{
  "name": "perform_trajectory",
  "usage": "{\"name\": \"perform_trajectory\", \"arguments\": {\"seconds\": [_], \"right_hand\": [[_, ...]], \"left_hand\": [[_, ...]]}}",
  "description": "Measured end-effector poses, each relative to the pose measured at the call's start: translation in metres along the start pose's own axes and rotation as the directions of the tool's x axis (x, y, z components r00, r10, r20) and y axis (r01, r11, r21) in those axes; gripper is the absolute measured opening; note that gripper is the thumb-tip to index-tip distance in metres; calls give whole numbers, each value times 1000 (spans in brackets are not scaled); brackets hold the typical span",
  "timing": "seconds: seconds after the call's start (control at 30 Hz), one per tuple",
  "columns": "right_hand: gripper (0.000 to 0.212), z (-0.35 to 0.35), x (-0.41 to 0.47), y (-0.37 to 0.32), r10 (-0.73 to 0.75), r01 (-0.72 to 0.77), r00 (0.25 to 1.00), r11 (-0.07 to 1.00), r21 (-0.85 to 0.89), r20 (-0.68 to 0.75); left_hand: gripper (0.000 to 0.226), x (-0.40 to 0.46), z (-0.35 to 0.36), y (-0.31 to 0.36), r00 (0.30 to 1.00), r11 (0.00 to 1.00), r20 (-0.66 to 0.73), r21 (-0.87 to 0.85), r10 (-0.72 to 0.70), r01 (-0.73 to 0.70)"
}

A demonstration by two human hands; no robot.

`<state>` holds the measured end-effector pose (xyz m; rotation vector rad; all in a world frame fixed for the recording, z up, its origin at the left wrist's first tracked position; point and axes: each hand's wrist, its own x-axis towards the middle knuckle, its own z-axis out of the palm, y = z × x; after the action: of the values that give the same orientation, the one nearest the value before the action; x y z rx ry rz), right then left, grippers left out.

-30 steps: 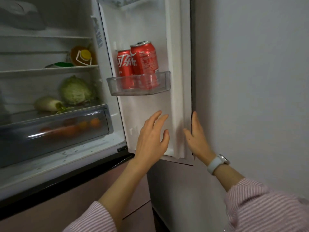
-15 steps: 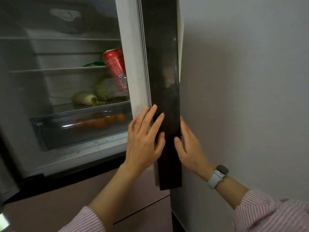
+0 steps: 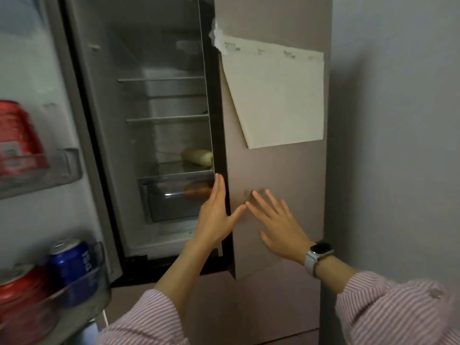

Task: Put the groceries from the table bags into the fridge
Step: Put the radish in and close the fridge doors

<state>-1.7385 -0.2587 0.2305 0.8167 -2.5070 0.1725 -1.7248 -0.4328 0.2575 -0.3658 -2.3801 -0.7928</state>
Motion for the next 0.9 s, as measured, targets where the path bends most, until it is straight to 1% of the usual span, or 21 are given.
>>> {"name": "perform_trajectory", "arguments": {"seconds": [0.1,0.2,0.27,0.4,0.53,0.6,0.67,0.73,0.8,0.9], "right_hand": [[71,11,25,0,-5,6,999,999,-32,36],[72,21,35,3,1,-1,999,1000,-18,41],[70,26,42,4,3,-2,999,1000,-14,40],[68,31,58,3,5,-3,996,1000,-27,88],[72,36,59,2,4,-1,998,999,-47,67],[70,34,58,0,-2,5,999,999,-47,53],[63,33,55,-5,18,-18,1000,1000,16,7],[56,35,49,-14,40,-29,996,989,148,-75],[50,40,38,-28,25,21,988,958,285,-154],[41,47,24,-63,-43,150,969,885,441,-245]], "left_hand": [[82,18,-3,-21,1000,1000,9,3,-12,12],[77,27,3,-37,999,999,-6,-15,-46,46],[76,34,8,-46,998,997,-20,-34,-67,67],[77,53,12,-57,992,990,-49,-83,-119,115],[78,55,13,-67,995,991,-47,-106,-83,77],[76,54,9,-66,996,994,-51,-91,-71,66],[68,47,3,-63,991,995,-83,-9,-103,103],[58,30,-8,-59,977,986,-160,63,-139,151],[49,4,-23,-56,966,985,-237,108,-107,136],[38,-50,-55,-55,941,966,-339,236,-14,100]]}}
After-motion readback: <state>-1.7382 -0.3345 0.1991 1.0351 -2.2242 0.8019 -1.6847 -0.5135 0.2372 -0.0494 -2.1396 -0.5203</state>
